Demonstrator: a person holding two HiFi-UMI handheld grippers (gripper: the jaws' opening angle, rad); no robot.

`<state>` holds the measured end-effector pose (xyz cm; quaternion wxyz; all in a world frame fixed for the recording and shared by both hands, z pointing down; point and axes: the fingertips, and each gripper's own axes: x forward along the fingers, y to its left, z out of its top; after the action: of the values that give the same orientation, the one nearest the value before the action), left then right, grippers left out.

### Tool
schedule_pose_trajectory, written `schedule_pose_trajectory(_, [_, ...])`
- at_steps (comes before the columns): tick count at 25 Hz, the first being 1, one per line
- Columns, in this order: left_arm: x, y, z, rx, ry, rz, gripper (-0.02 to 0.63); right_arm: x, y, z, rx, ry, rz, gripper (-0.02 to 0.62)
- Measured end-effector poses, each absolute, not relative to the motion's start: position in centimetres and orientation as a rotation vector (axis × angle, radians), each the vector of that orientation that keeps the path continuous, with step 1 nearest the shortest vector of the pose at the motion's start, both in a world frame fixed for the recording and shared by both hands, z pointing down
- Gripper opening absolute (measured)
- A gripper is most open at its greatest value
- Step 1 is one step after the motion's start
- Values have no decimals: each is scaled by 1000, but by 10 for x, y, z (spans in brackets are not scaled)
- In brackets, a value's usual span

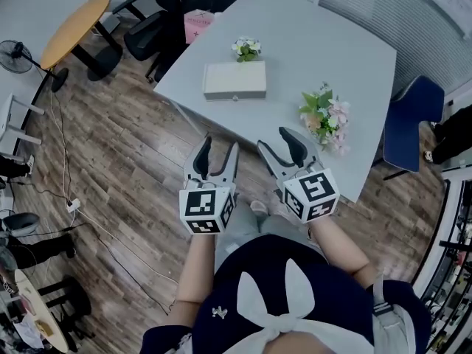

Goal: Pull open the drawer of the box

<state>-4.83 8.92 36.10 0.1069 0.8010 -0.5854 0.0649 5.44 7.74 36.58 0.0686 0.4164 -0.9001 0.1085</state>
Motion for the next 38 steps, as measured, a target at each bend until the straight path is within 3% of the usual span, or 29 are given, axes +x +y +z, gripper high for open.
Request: schedule_pose_trajectory(38, [-100, -97, 460, 2159, -1643, 428, 239, 53, -141, 434, 1397, -2456, 600, 238])
